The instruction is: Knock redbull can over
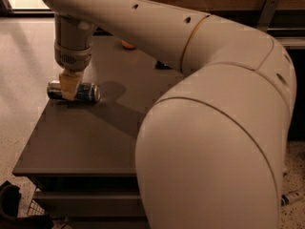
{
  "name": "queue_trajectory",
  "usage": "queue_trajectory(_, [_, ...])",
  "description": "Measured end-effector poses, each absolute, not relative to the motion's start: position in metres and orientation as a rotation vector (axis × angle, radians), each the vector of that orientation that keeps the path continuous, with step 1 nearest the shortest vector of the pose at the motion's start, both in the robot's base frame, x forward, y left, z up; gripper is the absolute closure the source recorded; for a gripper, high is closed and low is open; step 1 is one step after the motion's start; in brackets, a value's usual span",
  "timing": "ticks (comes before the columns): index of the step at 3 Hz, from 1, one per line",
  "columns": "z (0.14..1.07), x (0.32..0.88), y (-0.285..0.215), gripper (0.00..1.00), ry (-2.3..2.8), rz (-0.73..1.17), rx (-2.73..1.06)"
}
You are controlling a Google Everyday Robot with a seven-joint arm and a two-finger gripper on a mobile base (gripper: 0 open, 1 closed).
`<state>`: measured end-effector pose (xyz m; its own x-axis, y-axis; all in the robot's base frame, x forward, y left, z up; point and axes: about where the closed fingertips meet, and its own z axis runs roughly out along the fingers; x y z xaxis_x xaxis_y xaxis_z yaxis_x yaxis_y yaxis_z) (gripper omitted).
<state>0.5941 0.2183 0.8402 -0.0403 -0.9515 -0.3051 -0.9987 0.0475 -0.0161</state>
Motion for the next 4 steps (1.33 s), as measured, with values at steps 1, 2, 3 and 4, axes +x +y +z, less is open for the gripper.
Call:
queue_trajectory(1, [0.8387, 0.5937, 0.2189, 0.38, 2.091, 0.296, -2.001])
queue_trajectory(2, [0.8372, 0.5933, 0.2194, 0.15, 2.091, 0.296, -2.003])
queue_trajectory(3, [0.8357, 0.5929, 0.2200, 0.00, 2.092, 0.297, -2.006])
queue_trajectory(4, [0.8356, 0.5929, 0.2200, 0.00, 2.092, 0.297, -2.006])
